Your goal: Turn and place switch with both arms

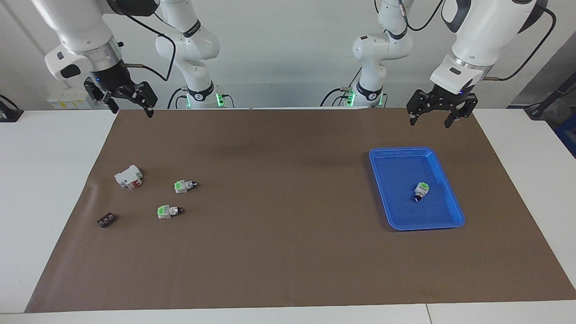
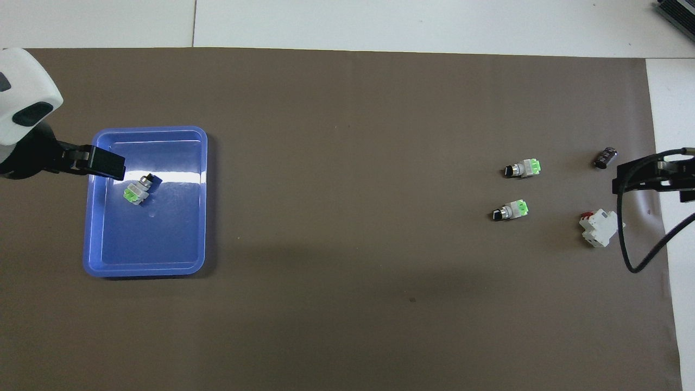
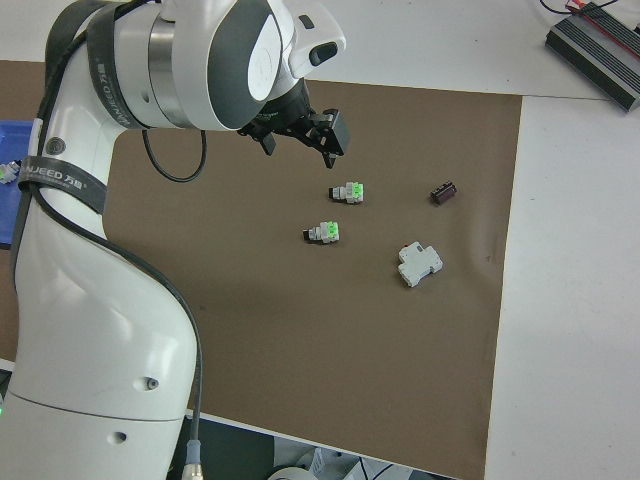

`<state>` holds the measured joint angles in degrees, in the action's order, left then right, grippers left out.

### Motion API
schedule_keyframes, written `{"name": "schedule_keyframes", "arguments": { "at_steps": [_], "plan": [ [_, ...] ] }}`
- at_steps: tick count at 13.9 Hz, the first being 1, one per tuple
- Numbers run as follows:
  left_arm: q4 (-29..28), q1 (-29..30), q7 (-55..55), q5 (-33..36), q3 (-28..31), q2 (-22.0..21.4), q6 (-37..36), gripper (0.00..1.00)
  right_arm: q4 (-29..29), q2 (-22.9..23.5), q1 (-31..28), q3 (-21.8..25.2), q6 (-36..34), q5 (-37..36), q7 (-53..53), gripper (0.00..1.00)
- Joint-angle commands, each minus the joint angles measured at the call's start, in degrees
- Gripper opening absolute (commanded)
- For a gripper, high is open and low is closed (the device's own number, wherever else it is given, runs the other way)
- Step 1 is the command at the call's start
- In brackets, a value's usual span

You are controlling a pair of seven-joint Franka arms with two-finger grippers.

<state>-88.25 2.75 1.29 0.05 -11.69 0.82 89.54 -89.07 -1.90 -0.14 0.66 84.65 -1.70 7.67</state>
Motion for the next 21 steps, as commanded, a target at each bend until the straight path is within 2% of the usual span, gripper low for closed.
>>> {"name": "schedule_keyframes", "arguments": {
  "at_steps": [1,5,7,8,10,12,14,17,21],
  "plan": [
    [-1.8,0.4,0.7,-0.7,0.3,-1.6,0.4,1.0,-1.4,-1.4,-0.1,-0.2,0.2,-1.3,1.0,1.0],
    [-1.8,0.4,0.7,-0.7,0.3,-1.6,0.4,1.0,-1.4,-1.4,-0.1,-0.2,0.2,-1.3,1.1,1.0],
    [-1.8,0.4,0.7,-0.7,0.3,-1.6,0.4,1.0,-2.6,-1.5,-0.6,-0.2,2.4,-1.2,2.1,1.0],
    [-1.8,0.4,0.7,-0.7,0.3,-1.6,0.4,1.0,-5.9,-2.9,-0.6,-0.1,4.5,-1.2,2.8,1.0],
    [-1.8,0.4,0.7,-0.7,0.3,-1.6,0.4,1.0,-14.5,-6.3,-0.6,-0.2,13.7,-1.2,6.0,1.0],
    [-1.8,0.4,0.7,-0.7,0.3,-1.6,0.4,1.0,-17.0,-6.0,-0.1,-0.2,16.9,-1.1,10.4,1.0],
    [-1.8,0.4,0.6,-0.7,0.3,-1.6,0.4,1.0,-22.5,-5.7,0.2,-0.2,24.6,-1.1,15.3,1.0],
    [-1.8,0.4,0.7,-0.7,0.3,-1.6,0.4,1.0,-23.8,1.3,0.4,-0.2,32.0,-1.0,22.9,1.0],
    [-1.8,0.4,0.7,-0.7,0.3,-1.6,0.4,1.0,-24.7,9.3,1.9,-0.2,37.3,-0.2,36.3,1.0]
  ]
}}
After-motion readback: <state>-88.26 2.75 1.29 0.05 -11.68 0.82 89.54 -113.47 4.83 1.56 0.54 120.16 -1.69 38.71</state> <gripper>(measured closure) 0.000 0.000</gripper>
